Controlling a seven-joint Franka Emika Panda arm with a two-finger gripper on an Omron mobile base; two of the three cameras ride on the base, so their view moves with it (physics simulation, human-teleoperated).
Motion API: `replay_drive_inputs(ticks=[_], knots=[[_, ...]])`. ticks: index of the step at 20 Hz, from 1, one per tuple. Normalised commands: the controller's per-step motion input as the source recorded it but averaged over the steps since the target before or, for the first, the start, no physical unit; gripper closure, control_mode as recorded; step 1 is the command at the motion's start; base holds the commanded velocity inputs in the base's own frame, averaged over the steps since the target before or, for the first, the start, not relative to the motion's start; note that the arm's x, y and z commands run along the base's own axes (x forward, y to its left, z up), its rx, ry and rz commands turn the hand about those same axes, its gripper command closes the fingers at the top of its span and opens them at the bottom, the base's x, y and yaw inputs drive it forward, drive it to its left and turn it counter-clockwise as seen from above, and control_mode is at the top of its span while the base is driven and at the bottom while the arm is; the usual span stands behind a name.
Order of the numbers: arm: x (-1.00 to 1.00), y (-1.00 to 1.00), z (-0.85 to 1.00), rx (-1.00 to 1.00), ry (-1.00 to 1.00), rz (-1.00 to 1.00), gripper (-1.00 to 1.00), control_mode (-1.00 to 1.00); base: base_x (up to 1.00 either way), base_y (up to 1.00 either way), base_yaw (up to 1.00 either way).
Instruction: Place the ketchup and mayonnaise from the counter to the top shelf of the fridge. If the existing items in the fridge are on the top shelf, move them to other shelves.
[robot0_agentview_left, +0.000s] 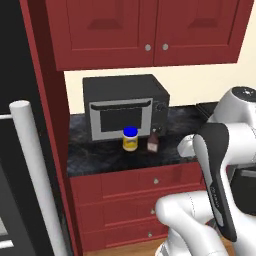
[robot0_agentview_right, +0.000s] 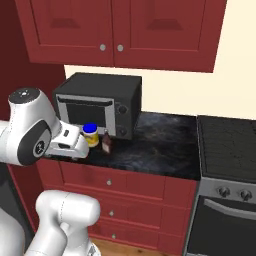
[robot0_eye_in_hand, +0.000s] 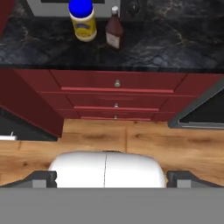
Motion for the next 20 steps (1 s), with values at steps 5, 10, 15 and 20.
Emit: replay_drive_inputs(ticks=[5,10,15,20], knots=[[0.00,0.00,0.00,0.00,0.00,0.00,-1.00,1.00,0.41,-0.19,0.05],[0.00,0.00,0.00,0.00,0.00,0.00,-1.00,1.00,0.74,-0.25,0.04],[0.00,0.00,0.00,0.00,0.00,0.00,-1.00,1.00,0.43,-0.18,0.06],[0.23,-0.67,-0.18,0.07,0.00,0.30,-1.00,-1.00,0.00,0.00,0.00]])
